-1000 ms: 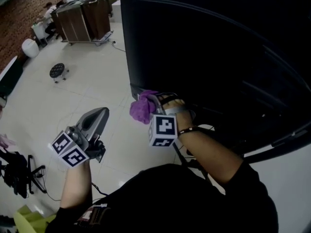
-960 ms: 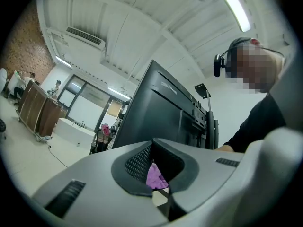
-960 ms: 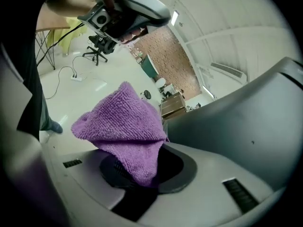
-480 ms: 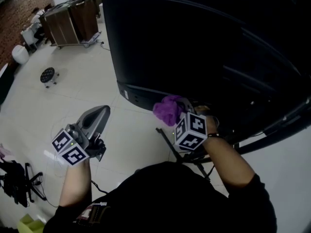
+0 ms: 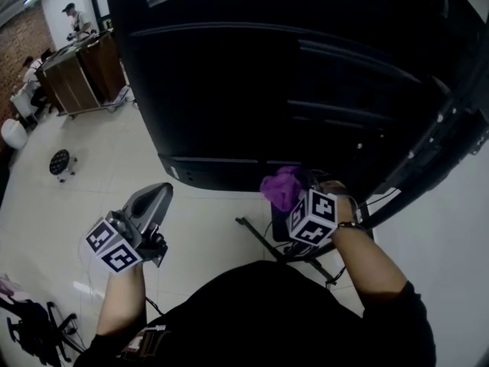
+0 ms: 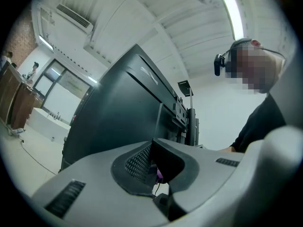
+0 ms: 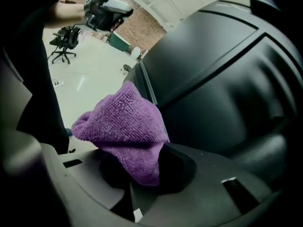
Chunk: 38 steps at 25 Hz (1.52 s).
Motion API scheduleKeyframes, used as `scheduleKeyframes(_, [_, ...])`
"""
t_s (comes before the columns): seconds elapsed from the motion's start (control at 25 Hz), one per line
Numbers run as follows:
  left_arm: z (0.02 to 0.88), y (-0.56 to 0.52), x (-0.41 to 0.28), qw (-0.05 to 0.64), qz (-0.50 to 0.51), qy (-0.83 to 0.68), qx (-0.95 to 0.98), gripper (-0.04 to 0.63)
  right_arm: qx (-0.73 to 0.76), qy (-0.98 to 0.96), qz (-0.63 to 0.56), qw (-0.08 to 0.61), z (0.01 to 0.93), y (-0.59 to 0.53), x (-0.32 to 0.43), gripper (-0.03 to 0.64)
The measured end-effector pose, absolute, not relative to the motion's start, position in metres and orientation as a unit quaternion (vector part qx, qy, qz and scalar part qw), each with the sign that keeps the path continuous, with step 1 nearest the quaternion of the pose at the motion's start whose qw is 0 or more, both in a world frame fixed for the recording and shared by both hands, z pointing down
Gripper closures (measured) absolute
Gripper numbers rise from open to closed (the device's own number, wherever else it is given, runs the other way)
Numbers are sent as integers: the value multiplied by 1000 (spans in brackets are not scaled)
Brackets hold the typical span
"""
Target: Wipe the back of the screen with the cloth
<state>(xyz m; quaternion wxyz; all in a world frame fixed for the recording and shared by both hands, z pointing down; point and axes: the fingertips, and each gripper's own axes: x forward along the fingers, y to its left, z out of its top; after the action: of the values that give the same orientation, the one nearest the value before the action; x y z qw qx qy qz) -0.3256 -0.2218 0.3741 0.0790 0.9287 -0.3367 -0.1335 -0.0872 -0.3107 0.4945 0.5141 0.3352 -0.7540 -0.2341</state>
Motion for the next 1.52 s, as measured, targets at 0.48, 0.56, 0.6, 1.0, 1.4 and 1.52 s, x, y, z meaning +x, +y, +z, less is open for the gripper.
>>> scheduleKeyframes(0.48, [369, -206, -290, 71, -105, -277, 952, 600, 314, -896, -111, 293, 442, -202, -80, 525])
scheduleKeyframes(0.56, [368, -202, -270, 66, -105, -272, 954, 600, 286, -911, -111, 275, 435, -191, -67, 526])
scheduleKeyframes(0.6, [368, -201, -258, 64, -107, -271, 954, 600, 278, -916, -111, 269, 431, -187, -57, 526])
scheduleKeyframes(1.0, [367, -196, -112, 69, -124, -271, 952, 600, 249, -933, -99, 240, 402, -177, 73, 526])
scheduleKeyframes(1.4, [355, -195, -87, 58, -100, -223, 968, 600, 332, -918, -69, 203, 385, -195, 138, 526])
scheduleKeyframes(1.52, [358, -195, -95, 61, -81, -188, 977, 600, 366, -914, -39, 171, 379, -206, 137, 526])
